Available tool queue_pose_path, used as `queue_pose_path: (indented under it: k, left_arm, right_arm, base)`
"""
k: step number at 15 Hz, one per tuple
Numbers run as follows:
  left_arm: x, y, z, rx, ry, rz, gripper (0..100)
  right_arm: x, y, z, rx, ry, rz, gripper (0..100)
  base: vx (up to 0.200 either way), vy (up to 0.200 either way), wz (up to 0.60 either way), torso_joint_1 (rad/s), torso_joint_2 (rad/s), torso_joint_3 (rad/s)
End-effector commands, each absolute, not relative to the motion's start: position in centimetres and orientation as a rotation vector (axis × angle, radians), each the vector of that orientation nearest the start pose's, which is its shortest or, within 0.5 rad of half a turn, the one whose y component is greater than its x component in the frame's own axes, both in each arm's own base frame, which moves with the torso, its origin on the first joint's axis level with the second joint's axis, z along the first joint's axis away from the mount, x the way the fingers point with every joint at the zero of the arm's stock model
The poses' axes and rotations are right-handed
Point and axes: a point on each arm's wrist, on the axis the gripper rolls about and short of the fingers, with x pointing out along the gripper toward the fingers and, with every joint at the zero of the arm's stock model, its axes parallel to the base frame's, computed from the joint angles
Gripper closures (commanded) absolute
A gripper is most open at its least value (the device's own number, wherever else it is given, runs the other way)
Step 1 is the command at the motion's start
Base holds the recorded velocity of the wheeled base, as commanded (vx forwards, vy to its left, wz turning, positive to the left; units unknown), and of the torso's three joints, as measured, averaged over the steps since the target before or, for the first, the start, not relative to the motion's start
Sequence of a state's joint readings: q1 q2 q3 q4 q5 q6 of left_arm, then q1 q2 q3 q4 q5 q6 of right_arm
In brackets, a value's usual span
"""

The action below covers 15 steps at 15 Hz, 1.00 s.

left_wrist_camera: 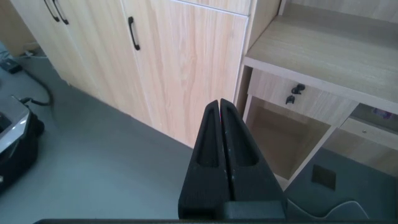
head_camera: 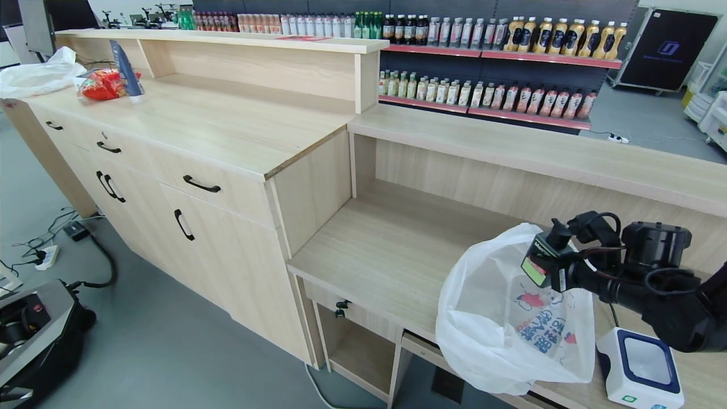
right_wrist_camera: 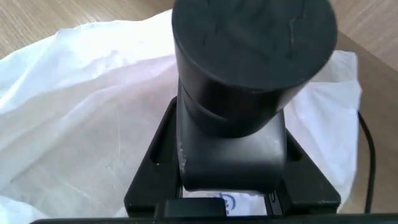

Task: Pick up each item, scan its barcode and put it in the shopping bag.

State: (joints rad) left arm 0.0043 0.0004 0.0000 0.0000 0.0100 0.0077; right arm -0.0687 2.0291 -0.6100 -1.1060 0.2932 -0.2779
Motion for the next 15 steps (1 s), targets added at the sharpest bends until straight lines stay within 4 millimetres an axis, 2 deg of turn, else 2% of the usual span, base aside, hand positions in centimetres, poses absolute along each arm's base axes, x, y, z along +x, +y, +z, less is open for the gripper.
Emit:
queue_pose_path:
  k: [1,7,11,15]
  left_arm:
    - [-2.3,0.0,7.5,0.008,0.0,0.015,100]
    - [-2.3,0.0,7.5,0.008,0.0,0.015,100]
    - [-2.3,0.0,7.5,0.008,0.0,0.015,100]
    - [-2.3,0.0,7.5,0.008,0.0,0.015,100]
  right_arm:
    - [34.5,-1.5,4.7,-0.203,0.305,0.278,100]
    - [35.1,-0.6,2.0,-0.194,0.347,0.361,100]
    - [36.6,-0.3,1.4,-0.213,0.308,0.367,100]
    - [36.6,-0.2,0.6,-0.229,0.327,0.376,100]
  base:
    - [0.0,0.0,0.0,0.0,0.0,0.0]
    - [0.0,0.0,0.0,0.0,0.0,0.0]
    - [0.0,0.0,0.0,0.0,0.0,0.0]
    - [0.0,0.0,0.0,0.0,0.0,0.0]
